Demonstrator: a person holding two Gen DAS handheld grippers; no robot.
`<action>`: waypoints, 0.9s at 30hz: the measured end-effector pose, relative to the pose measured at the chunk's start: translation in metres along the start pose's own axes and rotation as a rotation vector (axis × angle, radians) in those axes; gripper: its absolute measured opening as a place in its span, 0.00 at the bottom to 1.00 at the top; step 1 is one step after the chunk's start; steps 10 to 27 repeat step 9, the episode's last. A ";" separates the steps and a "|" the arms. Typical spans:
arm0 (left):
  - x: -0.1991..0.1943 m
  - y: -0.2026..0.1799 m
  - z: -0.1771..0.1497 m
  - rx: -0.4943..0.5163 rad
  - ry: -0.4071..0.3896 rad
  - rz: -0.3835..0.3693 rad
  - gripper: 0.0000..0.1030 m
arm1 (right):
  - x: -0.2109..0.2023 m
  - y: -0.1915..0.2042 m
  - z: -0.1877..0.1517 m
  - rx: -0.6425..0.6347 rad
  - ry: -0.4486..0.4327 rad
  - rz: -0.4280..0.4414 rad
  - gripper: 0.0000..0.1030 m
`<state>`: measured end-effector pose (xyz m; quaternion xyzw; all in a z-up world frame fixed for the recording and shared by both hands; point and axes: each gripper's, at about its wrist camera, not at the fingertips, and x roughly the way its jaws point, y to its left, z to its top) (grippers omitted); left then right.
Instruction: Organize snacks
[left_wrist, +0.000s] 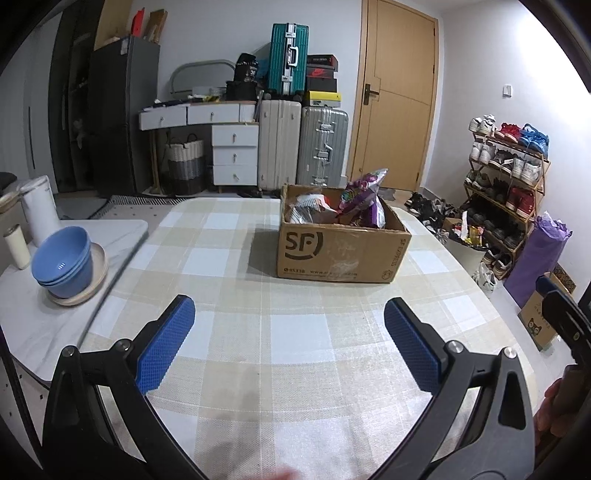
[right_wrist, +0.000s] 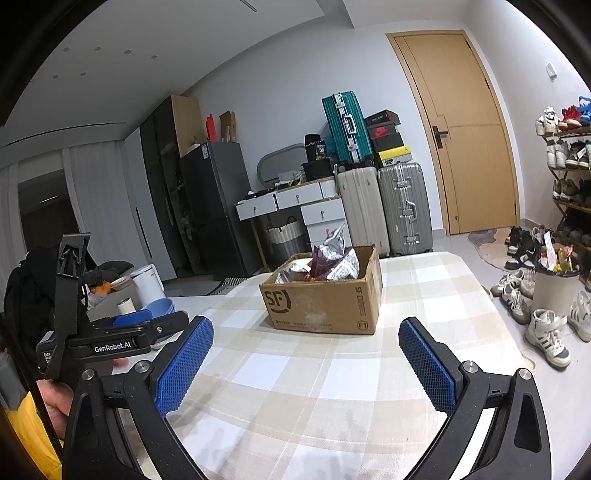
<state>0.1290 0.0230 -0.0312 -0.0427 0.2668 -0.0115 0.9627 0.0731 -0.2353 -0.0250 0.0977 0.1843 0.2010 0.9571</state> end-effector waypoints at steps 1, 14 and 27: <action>0.002 0.001 -0.001 -0.003 0.003 -0.012 0.99 | 0.001 -0.001 -0.002 0.004 0.008 0.001 0.99; 0.035 0.010 -0.012 -0.035 0.095 -0.034 0.99 | 0.022 -0.011 -0.010 0.030 0.080 0.000 0.99; 0.035 0.010 -0.012 -0.035 0.095 -0.034 0.99 | 0.022 -0.011 -0.010 0.030 0.080 0.000 0.99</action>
